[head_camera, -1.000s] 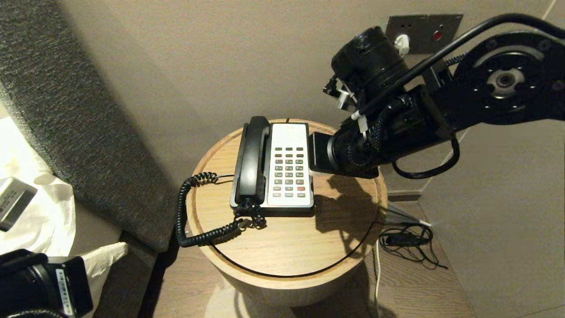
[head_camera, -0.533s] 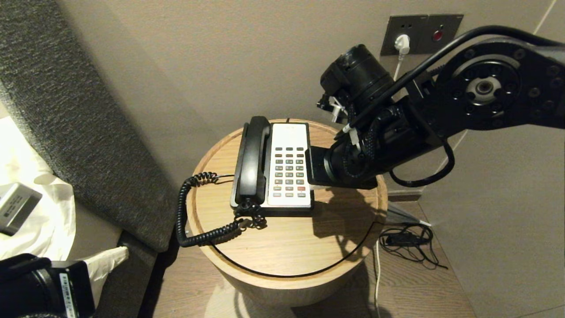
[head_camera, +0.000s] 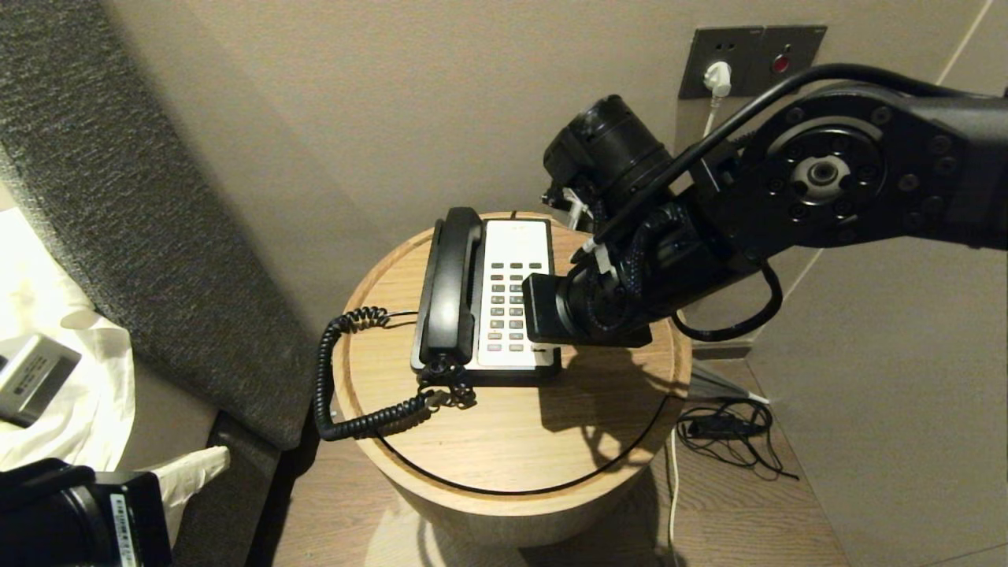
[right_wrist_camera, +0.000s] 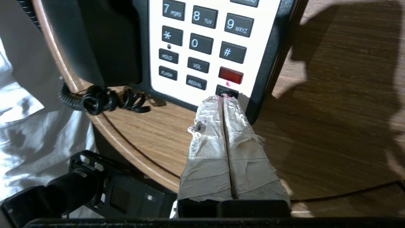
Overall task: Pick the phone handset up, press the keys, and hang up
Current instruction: End the call using the dial pad
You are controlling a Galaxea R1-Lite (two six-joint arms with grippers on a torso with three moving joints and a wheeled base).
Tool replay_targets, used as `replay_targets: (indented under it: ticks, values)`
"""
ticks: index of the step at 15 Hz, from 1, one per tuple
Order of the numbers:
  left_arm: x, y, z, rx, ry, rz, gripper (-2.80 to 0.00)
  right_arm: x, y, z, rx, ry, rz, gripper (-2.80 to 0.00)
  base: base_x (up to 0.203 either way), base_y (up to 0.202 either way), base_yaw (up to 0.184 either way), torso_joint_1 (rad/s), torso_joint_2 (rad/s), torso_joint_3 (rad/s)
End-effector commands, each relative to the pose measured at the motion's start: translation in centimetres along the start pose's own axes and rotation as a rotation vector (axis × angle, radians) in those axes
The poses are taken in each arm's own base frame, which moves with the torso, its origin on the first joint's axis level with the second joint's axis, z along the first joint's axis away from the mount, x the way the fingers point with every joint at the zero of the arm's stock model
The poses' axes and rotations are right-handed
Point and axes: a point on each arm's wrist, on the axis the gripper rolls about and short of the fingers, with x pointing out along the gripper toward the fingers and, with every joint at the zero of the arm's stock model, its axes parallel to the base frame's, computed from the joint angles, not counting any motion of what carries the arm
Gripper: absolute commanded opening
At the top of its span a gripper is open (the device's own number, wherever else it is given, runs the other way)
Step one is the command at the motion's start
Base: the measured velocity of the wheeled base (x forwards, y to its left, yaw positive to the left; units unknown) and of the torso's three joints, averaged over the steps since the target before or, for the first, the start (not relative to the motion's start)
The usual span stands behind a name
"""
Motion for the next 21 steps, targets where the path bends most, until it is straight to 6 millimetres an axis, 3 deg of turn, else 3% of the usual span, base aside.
replay_targets:
  ticks: [1,13,16,21]
  values:
    - [0.0,0.0,0.0,-0.002,0.0,0.003,-2.8,0.3,0.0,0.0,-0.001,0.007,-0.009,-2.8,0.0,0.0,0.0,0.0,0.0,0.0]
    - [0.2,0.1,-0.4,0.001,0.014,0.009,-2.8,1.1,-0.3,-0.2,-0.01,0.017,-0.026,-2.8,0.0,0.0,0.0,0.0,0.0,0.0]
    - [0.1,0.1,-0.2,0.0,0.007,0.004,-2.8,-1.5,-0.1,0.1,-0.01,-0.023,0.005,-2.8,0.0,0.0,0.0,0.0,0.0,0.0]
    - [-0.4,0.2,-0.3,-0.007,-0.01,-0.005,-2.8,-9.8,-0.5,-0.7,-0.001,-0.12,0.062,-2.8,0.0,0.0,0.0,0.0,0.0,0.0]
